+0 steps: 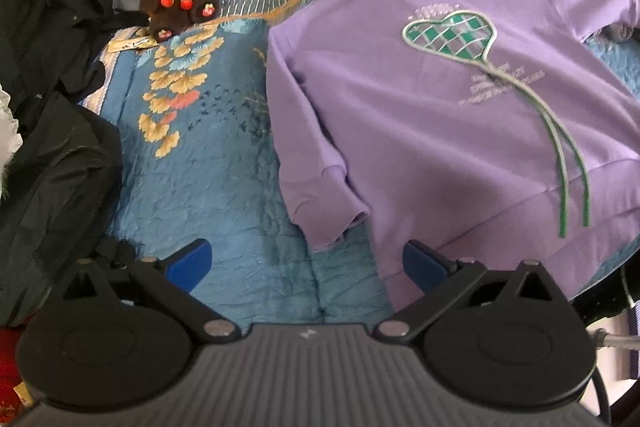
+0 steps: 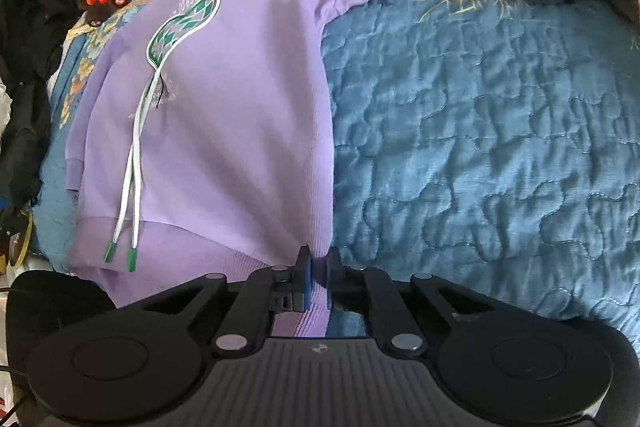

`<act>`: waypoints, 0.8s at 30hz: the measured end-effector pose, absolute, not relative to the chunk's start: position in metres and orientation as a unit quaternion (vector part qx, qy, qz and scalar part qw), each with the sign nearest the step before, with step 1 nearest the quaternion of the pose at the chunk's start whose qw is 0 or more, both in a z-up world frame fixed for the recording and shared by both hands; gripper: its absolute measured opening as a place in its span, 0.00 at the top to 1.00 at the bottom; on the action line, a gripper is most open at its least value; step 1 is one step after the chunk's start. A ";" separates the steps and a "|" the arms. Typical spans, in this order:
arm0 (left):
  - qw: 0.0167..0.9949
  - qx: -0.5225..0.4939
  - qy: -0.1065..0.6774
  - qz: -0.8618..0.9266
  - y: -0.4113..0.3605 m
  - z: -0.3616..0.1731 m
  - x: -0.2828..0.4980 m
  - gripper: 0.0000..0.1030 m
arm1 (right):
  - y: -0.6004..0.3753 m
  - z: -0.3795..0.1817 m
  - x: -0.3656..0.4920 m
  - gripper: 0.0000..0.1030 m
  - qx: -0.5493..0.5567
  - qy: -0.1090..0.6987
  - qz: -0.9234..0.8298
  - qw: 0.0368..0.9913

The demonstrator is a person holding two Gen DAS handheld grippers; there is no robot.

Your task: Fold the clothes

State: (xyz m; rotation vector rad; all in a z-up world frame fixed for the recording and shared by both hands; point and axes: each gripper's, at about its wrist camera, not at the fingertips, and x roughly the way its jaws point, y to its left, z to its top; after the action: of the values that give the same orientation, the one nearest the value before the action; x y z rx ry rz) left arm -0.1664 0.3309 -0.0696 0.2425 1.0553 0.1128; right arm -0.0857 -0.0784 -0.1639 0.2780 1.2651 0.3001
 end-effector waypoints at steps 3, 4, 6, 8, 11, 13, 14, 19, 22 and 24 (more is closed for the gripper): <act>0.851 0.108 0.510 0.072 0.342 -0.085 -0.150 0.00 | -0.083 -0.161 -0.090 0.80 0.137 0.585 0.131 0.789; 0.849 0.105 0.511 0.080 0.346 -0.091 -0.144 0.00 | -0.084 -0.159 -0.092 0.72 0.136 0.583 0.128 0.791; 0.847 0.113 0.512 0.092 0.349 -0.103 -0.130 0.00 | -0.086 -0.156 -0.096 0.67 0.129 0.581 0.122 0.794; 0.845 0.133 0.509 0.093 0.345 -0.114 -0.117 0.00 | -0.090 -0.155 -0.098 0.66 0.125 0.581 0.120 0.795; 0.847 0.151 0.502 0.092 0.340 -0.124 -0.092 0.00 | -0.088 -0.154 -0.097 0.65 0.119 0.582 0.117 0.796; 0.846 0.136 0.506 0.097 0.343 -0.129 -0.071 0.00 | -0.085 -0.151 -0.097 0.64 0.112 0.580 0.118 0.798; 0.846 0.127 0.508 0.101 0.345 -0.131 -0.059 0.00 | -0.083 -0.150 -0.097 0.63 0.108 0.579 0.119 0.799; 0.825 0.084 0.549 0.105 0.365 -0.157 -0.015 0.46 | -0.087 -0.147 -0.096 0.59 0.111 0.576 0.116 0.802; 0.817 -0.014 0.564 0.117 0.391 -0.159 -0.008 0.98 | -0.089 -0.145 -0.095 0.59 0.119 0.575 0.115 0.802; 0.819 -0.021 0.558 0.133 0.400 -0.153 -0.009 0.98 | -0.089 -0.143 -0.095 0.59 0.121 0.574 0.116 0.802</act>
State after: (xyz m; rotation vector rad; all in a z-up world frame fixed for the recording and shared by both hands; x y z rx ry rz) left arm -0.0088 0.3996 -0.1525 -0.0456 1.1893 0.2827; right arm -0.0950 -0.0891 -0.1434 0.2604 1.2297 0.2487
